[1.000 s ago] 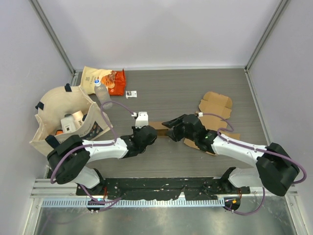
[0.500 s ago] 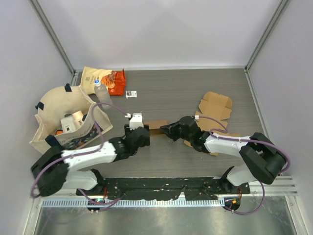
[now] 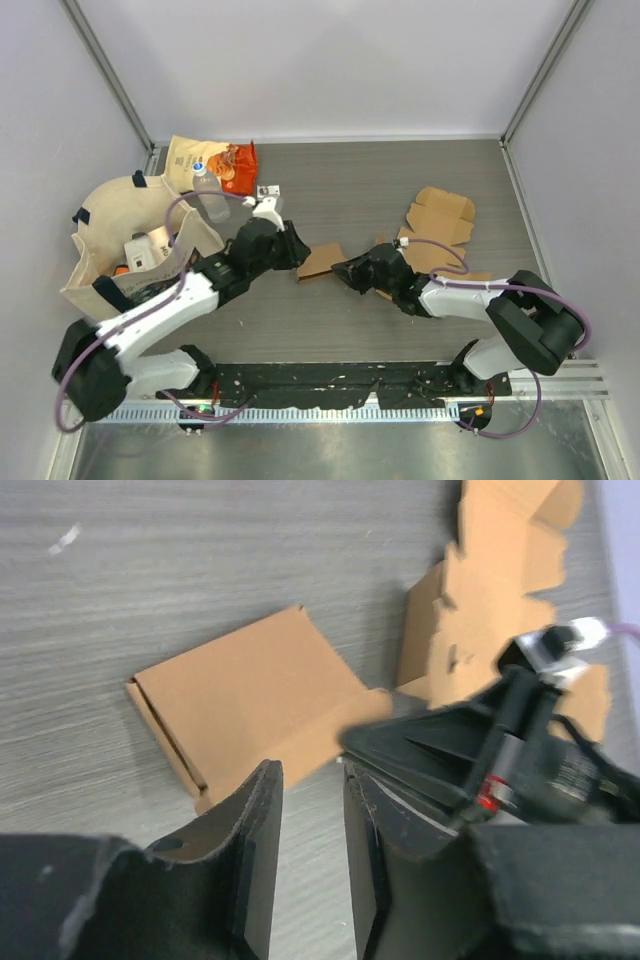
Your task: Fold the paper box
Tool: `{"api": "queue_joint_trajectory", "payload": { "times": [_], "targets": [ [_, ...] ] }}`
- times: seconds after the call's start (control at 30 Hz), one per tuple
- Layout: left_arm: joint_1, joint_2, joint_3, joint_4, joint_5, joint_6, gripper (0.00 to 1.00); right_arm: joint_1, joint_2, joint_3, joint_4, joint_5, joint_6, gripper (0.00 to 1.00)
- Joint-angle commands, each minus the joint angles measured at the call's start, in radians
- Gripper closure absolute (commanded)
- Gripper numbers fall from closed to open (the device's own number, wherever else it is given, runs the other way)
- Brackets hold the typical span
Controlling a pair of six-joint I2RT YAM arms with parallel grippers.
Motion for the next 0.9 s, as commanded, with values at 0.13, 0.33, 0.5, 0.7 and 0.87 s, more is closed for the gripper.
{"api": "queue_joint_trajectory", "payload": {
  "times": [0.13,0.33,0.5,0.7,0.87],
  "targets": [
    [0.024,0.368,-0.047,0.313,0.156,-0.012,0.76,-0.006,-0.062,-0.036,0.019,0.039,-0.168,0.71],
    [0.026,0.384,-0.170,0.410,0.141,-0.001,0.73,-0.103,-0.176,-0.055,-0.054,-0.197,-0.625,0.50],
    [0.024,0.355,-0.184,0.399,0.129,0.032,0.70,-0.248,-0.190,-0.064,0.074,-0.520,-0.802,0.47],
    [0.024,0.249,-0.130,0.305,0.169,0.048,0.52,-0.258,0.106,0.103,0.262,-0.748,-0.820,0.68],
    [0.026,0.155,-0.159,0.304,0.175,0.020,0.50,-0.255,0.237,0.134,0.331,-0.770,-0.825,0.75]
  ]
}}
